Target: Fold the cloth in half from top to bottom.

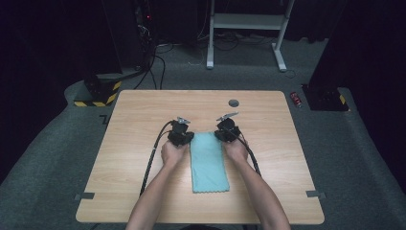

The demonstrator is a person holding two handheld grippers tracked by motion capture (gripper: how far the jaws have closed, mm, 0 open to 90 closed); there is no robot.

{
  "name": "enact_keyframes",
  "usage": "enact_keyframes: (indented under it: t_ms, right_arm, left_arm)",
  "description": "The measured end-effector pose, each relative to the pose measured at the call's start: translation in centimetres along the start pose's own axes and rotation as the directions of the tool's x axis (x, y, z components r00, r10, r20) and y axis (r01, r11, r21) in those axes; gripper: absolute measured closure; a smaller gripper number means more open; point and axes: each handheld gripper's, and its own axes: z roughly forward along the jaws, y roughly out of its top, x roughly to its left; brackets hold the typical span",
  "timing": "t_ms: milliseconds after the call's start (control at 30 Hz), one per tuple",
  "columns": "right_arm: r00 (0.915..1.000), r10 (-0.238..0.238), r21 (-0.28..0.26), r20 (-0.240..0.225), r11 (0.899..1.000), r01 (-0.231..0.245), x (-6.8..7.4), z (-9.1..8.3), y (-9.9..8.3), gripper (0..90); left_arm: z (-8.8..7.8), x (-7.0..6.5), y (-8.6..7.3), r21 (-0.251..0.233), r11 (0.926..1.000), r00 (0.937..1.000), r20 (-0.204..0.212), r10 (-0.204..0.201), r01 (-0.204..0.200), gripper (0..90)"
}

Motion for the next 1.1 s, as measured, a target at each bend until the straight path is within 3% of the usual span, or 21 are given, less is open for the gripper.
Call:
enact_keyframes:
  t_ms: [167, 267, 367, 700, 967, 1100]
  right_arm:
    - [0.9997, -0.021, 0.004, 0.01, 1.0, 0.021, 0.2, 0.0, 0.0, 88.8]
    - [0.9998, -0.019, -0.003, -0.001, 1.0, 0.019, 0.1, -0.3, 0.0, 89.1]
    - [0.9997, 0.0, -0.034, -0.025, 0.999, -0.001, -0.2, -1.0, 0.1, 89.1]
    - [0.9988, -0.022, -0.12, -0.045, 0.993, 0.016, -0.4, -3.2, 0.7, 89.3]
    - [0.9993, 0.01, -0.138, -0.035, 0.99, -0.015, -0.9, -3.3, 0.9, 89.5]
    - [0.9996, 0.011, -0.133, -0.025, 0.991, -0.014, -1.3, -3.5, 1.6, 89.5]
  left_arm:
    - [0.0, 0.2, 0.3, 0.015, 0.9997, 0.9998, 0.013, 0.018, -0.018, 88.9]
    - [-0.5, 0.2, 0.5, -0.002, 0.9999, 0.9994, 0.033, 0.012, -0.012, 89.2]
    - [-1.0, 0.3, 0.8, -0.022, 0.9997, 0.9984, 0.055, 0.011, -0.01, 89.4]
    - [-2.7, 0.6, 2.0, -0.077, 0.9971, 0.9955, 0.093, 0.012, -0.005, 89.5]
    - [-2.3, 1.5, 3.1, -0.07, 0.9973, 0.9932, 0.115, -0.014, 0.022, 89.7]
    - [-2.2, 1.4, 4.0, -0.082, 0.9966, 0.9947, 0.103, 0.006, 0.002, 89.7]
